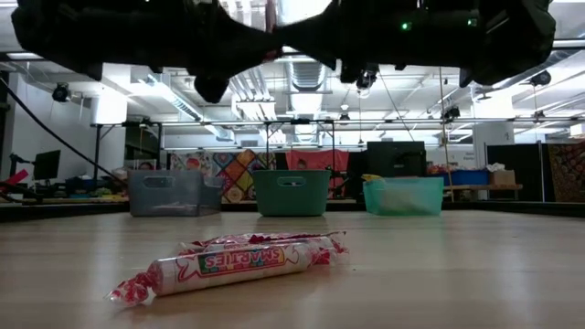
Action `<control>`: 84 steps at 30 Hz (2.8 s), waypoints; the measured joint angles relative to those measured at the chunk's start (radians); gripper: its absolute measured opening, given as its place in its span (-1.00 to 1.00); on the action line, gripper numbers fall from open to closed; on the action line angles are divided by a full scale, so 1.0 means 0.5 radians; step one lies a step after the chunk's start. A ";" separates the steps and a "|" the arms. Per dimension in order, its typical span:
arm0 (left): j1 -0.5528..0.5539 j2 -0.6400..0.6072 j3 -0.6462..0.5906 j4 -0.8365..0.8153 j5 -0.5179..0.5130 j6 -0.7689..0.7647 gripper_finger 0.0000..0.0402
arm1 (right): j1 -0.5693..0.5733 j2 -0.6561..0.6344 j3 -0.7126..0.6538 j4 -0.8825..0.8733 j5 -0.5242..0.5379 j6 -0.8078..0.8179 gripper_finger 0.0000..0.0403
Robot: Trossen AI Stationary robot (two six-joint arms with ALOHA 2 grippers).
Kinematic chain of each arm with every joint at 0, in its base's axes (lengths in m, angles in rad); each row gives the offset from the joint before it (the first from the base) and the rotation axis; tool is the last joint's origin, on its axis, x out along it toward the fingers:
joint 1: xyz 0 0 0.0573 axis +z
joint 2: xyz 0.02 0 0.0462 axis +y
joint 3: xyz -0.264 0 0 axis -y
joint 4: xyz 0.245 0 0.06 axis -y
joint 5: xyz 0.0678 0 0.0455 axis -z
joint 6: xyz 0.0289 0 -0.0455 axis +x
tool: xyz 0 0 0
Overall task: Sort candy
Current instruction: Put the white candy on the black bin, then put the red candy on the dark green bin
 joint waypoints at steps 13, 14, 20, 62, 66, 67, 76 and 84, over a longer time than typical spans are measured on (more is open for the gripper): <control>0.541 -1.087 0.001 -2.132 -0.446 -0.351 -0.94 | -0.002 -0.025 -0.003 -0.508 0.705 0.382 -0.58; 0.660 -1.148 0.001 -2.242 -0.443 -0.360 -0.94 | -0.002 -0.025 -0.002 -0.522 0.705 0.396 -0.57; 1.447 -1.256 0.002 -2.642 -0.285 -0.398 -0.94 | -0.001 -0.025 -0.002 -0.540 0.703 0.433 -0.57; -0.980 -0.899 0.119 -2.116 -0.949 -0.695 -0.43 | 0.425 0.188 1.174 -3.167 -0.102 1.874 -0.40; -1.118 -0.617 0.120 -1.876 -0.940 -0.605 -0.50 | 0.441 0.189 1.163 -3.137 -0.077 2.054 -0.30; -1.128 -0.531 0.120 -1.819 -0.920 -0.556 -0.52 | 0.447 0.189 1.156 -3.132 -0.052 2.058 -0.28; -1.125 0.084 0.118 -1.258 -0.889 -0.301 -0.74 | 0.490 0.392 1.151 -2.888 0.182 1.859 -0.24; -1.008 0.548 0.117 -0.563 -0.888 -0.142 -0.99 | 0.414 0.467 1.149 -3.113 -0.108 2.071 -0.20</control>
